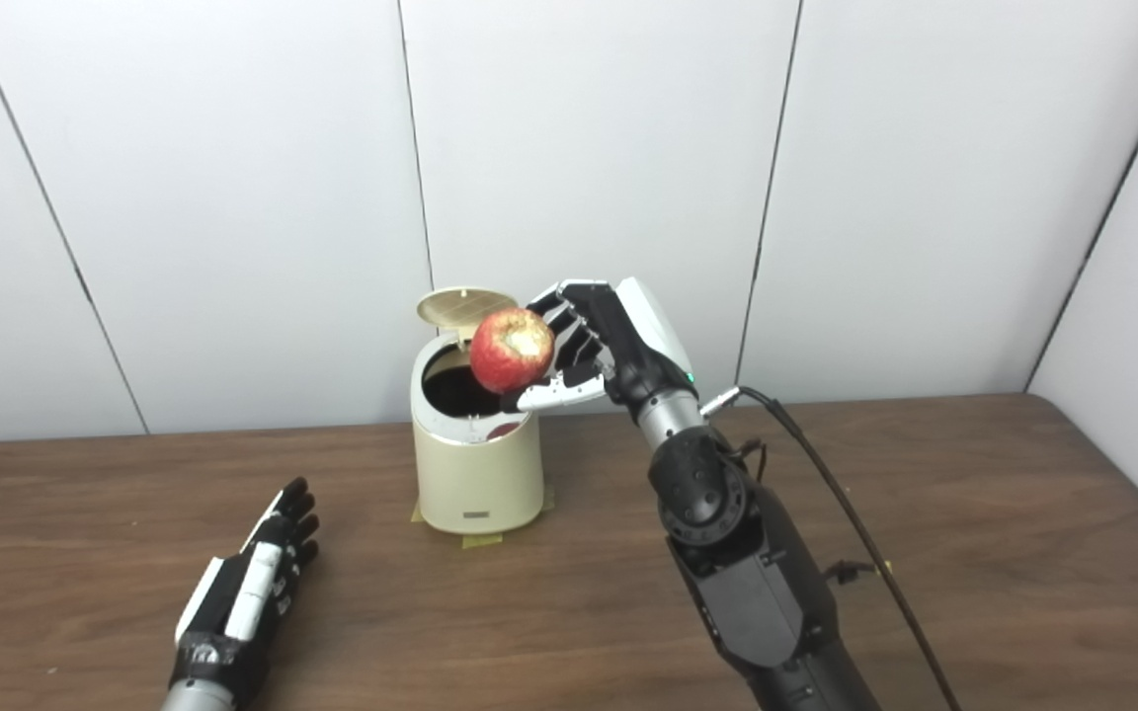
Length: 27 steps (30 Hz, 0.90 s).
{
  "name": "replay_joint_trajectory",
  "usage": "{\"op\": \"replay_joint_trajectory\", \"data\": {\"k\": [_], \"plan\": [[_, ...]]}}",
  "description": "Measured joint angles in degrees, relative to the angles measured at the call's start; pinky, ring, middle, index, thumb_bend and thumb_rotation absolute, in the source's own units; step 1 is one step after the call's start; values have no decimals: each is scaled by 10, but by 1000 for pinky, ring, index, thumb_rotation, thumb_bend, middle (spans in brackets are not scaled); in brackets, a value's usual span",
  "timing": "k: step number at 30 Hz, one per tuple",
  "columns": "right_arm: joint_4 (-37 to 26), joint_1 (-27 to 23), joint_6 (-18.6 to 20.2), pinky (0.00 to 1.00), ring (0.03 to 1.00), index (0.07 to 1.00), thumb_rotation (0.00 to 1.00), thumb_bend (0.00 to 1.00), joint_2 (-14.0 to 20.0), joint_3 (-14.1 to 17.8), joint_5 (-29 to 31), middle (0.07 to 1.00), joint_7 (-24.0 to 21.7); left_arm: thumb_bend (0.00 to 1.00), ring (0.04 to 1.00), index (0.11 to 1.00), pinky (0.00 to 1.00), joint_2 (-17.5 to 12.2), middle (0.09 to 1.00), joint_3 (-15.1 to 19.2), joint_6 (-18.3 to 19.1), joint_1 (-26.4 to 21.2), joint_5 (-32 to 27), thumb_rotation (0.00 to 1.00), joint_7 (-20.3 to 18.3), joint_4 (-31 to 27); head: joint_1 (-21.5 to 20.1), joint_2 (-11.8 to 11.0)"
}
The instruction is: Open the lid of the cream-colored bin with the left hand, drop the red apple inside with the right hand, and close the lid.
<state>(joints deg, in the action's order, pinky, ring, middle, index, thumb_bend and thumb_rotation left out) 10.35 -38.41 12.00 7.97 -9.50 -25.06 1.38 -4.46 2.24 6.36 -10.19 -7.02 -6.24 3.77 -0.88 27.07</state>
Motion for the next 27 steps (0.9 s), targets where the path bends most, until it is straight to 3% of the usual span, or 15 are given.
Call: {"op": "replay_joint_trajectory", "data": {"k": [17, 20, 21, 22, 23, 25, 27], "plan": [[105, -47, -19, 261, 325, 515, 0, 526, -12, 1, 6, 437, 12, 992, 1000, 1000, 1000, 14, 1000, -2, 7, 1, 1, 807, 10, -4, 23, 7], [114, -51, -28, 302, 383, 532, 3, 525, -12, -2, 8, 448, 12, 999, 1000, 1000, 1000, 15, 1000, -2, 7, 1, 1, 803, 11, -4, 25, 8], [118, -52, -29, 326, 420, 581, 1, 546, -11, -5, 7, 466, 10, 1000, 1000, 1000, 1000, 16, 1000, -2, 8, 1, 1, 803, 11, -4, 25, 8], [120, -53, -29, 350, 456, 625, 73, 781, -9, -11, 7, 528, 6, 1000, 1000, 1000, 1000, 16, 1000, -2, 9, 1, 1, 803, 11, -5, 25, 8], [120, -53, -29, 359, 473, 646, 105, 868, -8, -15, 5, 555, 3, 1000, 1000, 1000, 1000, 17, 1000, -2, 9, 1, 1, 803, 11, -5, 25, 8], [121, -54, -31, 352, 477, 666, 136, 949, -6, -20, 0, 583, 1, 1000, 1000, 1000, 1000, 17, 1000, -2, 10, 1, 1, 803, 11, -5, 27, 9], [121, -54, -35, 334, 460, 671, 154, 968, -1, -24, -1, 601, -2, 1000, 1000, 1000, 1000, 18, 1000, -2, 11, 1, 1, 804, 11, -5, 27, 9]]}}
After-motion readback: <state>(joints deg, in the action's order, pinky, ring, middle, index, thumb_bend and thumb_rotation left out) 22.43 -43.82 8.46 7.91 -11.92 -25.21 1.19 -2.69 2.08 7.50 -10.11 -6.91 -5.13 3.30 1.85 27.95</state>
